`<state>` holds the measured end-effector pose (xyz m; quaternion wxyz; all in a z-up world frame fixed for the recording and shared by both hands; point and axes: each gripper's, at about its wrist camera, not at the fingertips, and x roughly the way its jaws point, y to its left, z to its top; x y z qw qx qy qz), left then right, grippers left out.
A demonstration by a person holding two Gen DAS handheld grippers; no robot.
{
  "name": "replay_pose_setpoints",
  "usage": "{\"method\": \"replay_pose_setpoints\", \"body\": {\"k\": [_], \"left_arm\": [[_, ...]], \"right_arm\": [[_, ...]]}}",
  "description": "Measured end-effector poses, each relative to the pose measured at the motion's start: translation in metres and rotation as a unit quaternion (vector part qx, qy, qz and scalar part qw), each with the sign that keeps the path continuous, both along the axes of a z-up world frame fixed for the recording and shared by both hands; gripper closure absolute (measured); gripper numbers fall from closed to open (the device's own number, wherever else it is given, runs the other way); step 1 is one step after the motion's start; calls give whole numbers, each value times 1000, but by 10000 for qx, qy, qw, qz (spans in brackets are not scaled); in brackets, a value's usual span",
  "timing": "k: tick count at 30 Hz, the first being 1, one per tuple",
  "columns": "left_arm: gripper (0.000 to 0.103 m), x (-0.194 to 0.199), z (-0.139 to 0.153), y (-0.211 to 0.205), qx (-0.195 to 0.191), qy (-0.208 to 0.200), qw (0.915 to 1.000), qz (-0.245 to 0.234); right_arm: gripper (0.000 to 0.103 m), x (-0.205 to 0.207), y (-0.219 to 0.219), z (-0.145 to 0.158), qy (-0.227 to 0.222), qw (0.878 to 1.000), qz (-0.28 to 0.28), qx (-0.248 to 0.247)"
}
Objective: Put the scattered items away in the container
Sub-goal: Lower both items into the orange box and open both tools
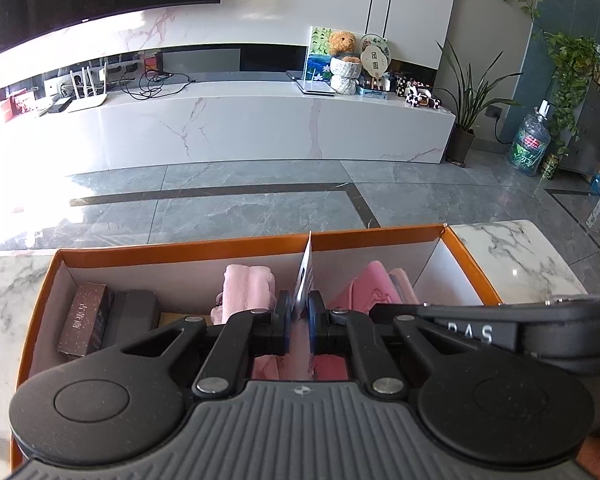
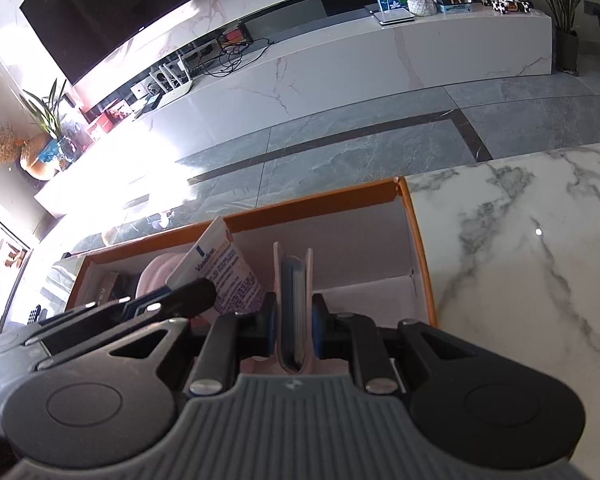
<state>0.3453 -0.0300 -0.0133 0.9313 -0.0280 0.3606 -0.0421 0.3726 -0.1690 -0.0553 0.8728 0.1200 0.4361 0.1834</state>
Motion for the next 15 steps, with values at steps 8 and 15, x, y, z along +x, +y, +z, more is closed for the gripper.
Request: {"method": "replay_pose_setpoints", "body": {"k": [8,15], "left_arm": [[90,-4,0,2,56,64,9993,-355],[80,-25,4,-1,226,-69,9981,-569]], "right_arm": [[85,8,5,0,44,10000,-69,37],[83,8,17,-2,59,10000,-6,-48]]}}
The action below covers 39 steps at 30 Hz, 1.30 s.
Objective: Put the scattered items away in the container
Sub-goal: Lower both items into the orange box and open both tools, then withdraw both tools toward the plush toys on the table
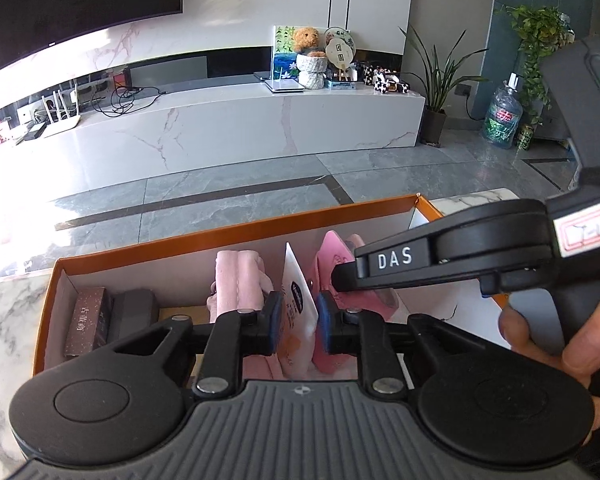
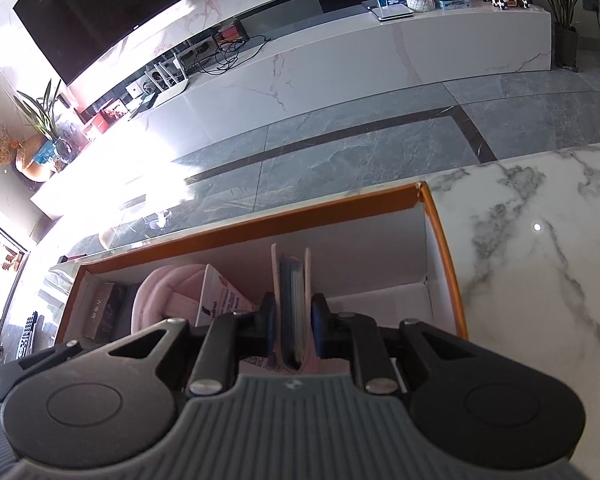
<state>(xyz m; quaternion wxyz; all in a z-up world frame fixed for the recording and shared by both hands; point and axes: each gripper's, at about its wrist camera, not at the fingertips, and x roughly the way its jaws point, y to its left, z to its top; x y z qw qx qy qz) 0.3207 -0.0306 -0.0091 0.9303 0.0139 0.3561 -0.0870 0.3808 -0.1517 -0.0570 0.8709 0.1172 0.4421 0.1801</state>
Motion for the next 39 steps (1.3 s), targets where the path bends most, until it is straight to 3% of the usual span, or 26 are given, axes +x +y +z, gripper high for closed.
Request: {"method": "replay_pose_setpoints", "body": {"k": [4,12,26,33,39], "left_arm": [[79,-17,7,1,70,-47,9999,-70],[79,-25,9,6,280,288,9990,206],[79,-56,32,18,283,250,9986,373],[79,-86,50,29,174,124,9983,540],[79,-127,72,34,187,-194,9972,690]], "right_arm": [[79,-1,6,3,-10,9999,114,47],[74,-5,13,9,13,9998,208,39],[72,-26,18,36,-371,9972,337,-553],[66,-59,9,67,-806,9938,542,-540],[60,-118,2,94,-1317,9869,730,-582]]}}
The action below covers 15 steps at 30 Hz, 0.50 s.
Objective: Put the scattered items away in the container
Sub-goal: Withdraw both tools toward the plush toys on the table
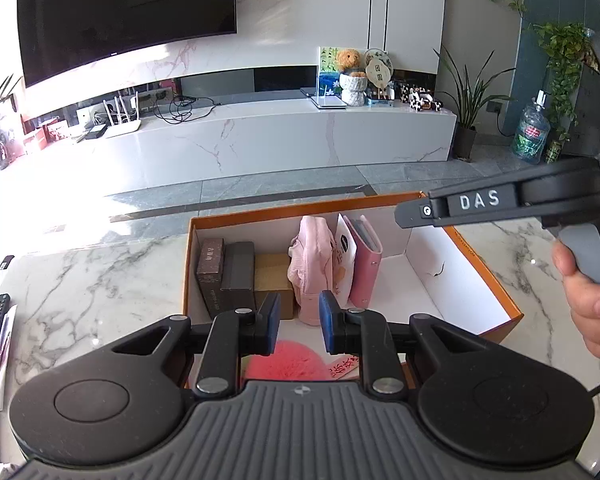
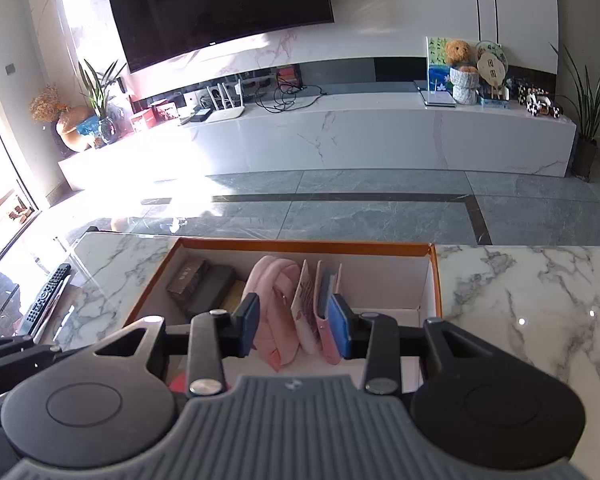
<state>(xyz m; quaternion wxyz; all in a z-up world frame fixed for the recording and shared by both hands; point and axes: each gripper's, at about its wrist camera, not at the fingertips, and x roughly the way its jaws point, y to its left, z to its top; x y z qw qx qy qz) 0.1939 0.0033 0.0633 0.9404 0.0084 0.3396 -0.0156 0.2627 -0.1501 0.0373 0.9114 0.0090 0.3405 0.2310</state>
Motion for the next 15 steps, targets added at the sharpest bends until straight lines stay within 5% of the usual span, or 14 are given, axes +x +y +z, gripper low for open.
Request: {"method": "replay_pose_setpoints", "body": {"k": [9,15], "left_arm": [[76,-68,26,13,-86,-256,9996,26],[72,-107,10,25,-337,90,9989,321]], "right_arm": [[47,-110,-9,3,-736,9970,221,89],[46,-170,-9,-17,-775,9967,231,115]]}}
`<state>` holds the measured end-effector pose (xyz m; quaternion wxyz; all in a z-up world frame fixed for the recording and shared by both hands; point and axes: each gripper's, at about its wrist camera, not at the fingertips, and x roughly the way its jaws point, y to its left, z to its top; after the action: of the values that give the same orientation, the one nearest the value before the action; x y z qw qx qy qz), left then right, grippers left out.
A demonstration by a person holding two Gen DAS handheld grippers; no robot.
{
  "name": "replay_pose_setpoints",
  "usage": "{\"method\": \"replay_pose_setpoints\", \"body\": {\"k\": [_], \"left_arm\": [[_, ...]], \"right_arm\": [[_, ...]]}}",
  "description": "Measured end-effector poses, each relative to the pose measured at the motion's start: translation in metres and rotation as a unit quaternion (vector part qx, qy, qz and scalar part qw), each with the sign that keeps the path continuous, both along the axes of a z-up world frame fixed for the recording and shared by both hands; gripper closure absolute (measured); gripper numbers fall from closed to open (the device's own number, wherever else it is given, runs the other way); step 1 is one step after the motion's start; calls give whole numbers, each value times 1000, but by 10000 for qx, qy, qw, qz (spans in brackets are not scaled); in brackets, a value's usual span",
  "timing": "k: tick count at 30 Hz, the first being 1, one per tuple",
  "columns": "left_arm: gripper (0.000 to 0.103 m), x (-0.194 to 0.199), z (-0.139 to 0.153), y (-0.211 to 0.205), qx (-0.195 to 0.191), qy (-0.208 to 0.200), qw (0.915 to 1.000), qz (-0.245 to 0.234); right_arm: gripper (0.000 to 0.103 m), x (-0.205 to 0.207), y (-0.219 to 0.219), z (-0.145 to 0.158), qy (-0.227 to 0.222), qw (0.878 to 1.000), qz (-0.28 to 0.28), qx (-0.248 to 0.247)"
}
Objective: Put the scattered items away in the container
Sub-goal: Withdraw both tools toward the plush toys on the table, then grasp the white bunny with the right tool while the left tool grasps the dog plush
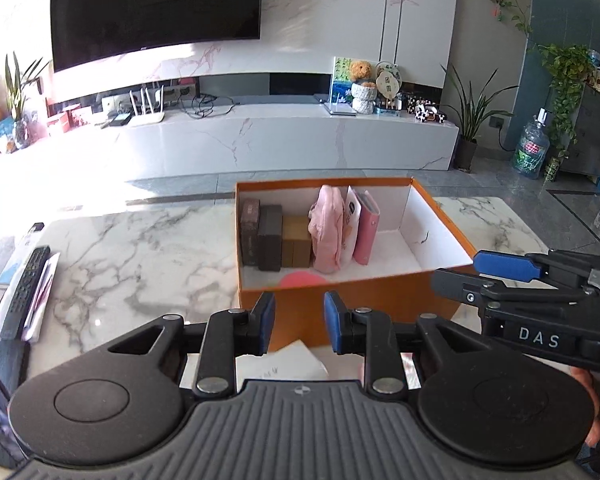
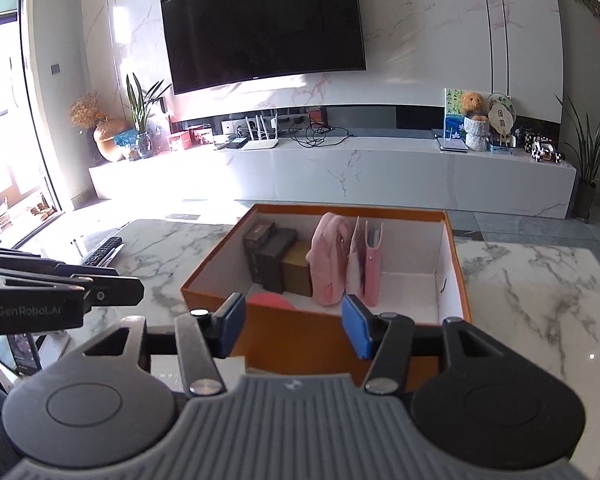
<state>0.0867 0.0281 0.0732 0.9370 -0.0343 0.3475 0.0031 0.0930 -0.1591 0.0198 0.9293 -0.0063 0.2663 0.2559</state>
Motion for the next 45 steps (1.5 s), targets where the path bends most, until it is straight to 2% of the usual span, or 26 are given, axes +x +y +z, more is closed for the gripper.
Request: {"method": "replay_pose_setpoints", "body": {"k": [6,10,15,18,20,21,26,27,34,37,38,42,45], "left_arm": [[72,-28,-33,9,-532,590,9946,660],[71,-42,-62,18,-1287,1090,9783,1205],[68,-53,-85,17,-1697,1406,9629,1561],[65,-53,-99,20,-2226,1573,9460,1757],[54,-55,-110,25,-2851,1512,9273,1898],[53,-56,-114,27,-3073,1504,9178,2016],[53,-59,-127,36,-3551,1418,8791,2846],[53,-59,-128,37,-3600,1368,8743,2954],[52,-47,-143,37,-3429,1675,8561,3486],[49,-52,-148,46,-3432,1700,8479,3665],[48,-54,-147,48,-3373,1710,8489,3693],[48,-60,-138,54,-2943,1789,8630,3696],[48,-64,-135,61,-2899,1865,8628,3697]], "right_arm": [[46,-31,1,-30,213,9993,-179,-252],[46,-43,-3,-47,380,9981,-326,-369],[46,-55,-2,-62,336,9968,-394,-602],[46,-61,-2,-70,393,9964,-357,-666],[46,-63,-2,-74,404,9960,-380,-707],[46,-63,-2,-75,408,9959,-391,-711],[46,-63,-1,-79,405,9954,-361,-785],[46,-63,-1,-80,406,9954,-342,-803],[46,-59,3,-82,382,9948,-285,-896],[46,-56,0,-82,405,9947,-329,-883],[46,-54,-1,-81,445,9948,-348,-852],[44,-42,-1,-78,688,9950,-326,-647],[42,-33,8,-81,812,9942,-174,-689]]}}
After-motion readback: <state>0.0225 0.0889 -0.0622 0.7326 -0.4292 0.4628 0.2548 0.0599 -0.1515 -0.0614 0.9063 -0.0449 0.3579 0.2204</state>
